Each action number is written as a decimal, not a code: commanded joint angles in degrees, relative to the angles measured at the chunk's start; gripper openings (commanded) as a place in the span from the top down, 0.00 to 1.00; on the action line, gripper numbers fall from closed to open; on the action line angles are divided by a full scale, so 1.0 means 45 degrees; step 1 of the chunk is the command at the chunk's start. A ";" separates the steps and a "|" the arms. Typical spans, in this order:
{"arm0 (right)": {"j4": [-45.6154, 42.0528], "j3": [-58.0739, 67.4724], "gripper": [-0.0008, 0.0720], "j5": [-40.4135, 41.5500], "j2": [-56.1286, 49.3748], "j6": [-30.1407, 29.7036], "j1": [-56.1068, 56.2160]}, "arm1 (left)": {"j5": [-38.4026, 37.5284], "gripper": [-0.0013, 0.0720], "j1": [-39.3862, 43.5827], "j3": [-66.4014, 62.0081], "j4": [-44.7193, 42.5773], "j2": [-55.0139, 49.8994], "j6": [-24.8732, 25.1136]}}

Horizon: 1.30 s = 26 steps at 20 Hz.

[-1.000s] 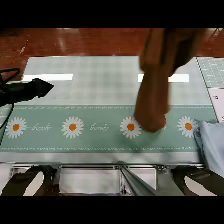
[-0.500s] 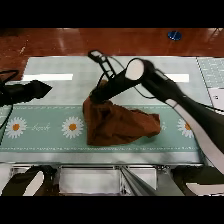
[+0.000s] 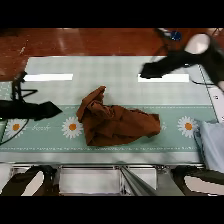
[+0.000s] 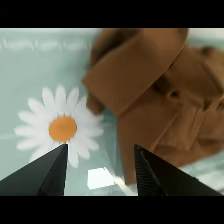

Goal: Fold the shirts.

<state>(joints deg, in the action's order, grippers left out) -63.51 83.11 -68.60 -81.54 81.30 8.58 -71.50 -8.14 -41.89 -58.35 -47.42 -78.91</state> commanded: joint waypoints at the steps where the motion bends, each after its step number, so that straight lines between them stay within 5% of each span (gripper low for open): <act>1: -0.0481 -0.4687 0.43 0.0593 0.2997 0.0583 -0.3876 | 0.0345 0.30 0.0097 0.2749 0.2312 -0.0155 0.0855; 4: 0.2152 -0.9845 0.43 0.2254 0.5328 -0.0578 -0.5571 | 0.1987 0.30 0.0894 0.4274 0.4750 -0.0981 0.2613; 8: 0.2871 -1.2658 0.43 0.2059 0.6256 -0.1307 -0.5824 | 0.4211 0.30 0.2919 0.3206 0.4784 -0.3143 0.3109; 14: 0.3050 -1.2876 0.43 0.1904 0.6256 -0.1477 -0.5824 | 0.3682 0.30 0.3055 -0.0194 0.4614 -0.5659 0.3094; 22: 0.3045 -1.2881 0.43 0.1914 0.6251 -0.1666 -0.5824 | 0.2686 0.30 0.2681 -0.3419 0.0583 -0.7888 0.1894; 26: 0.3045 -1.2881 0.43 0.1977 0.6251 -0.1661 -0.5824 | 0.2715 0.30 0.2749 -0.4051 0.0602 -0.8694 0.1914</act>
<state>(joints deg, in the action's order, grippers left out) -49.82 25.19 -59.90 -53.45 73.89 -17.61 -58.96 4.08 -57.60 -53.32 -83.88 -69.45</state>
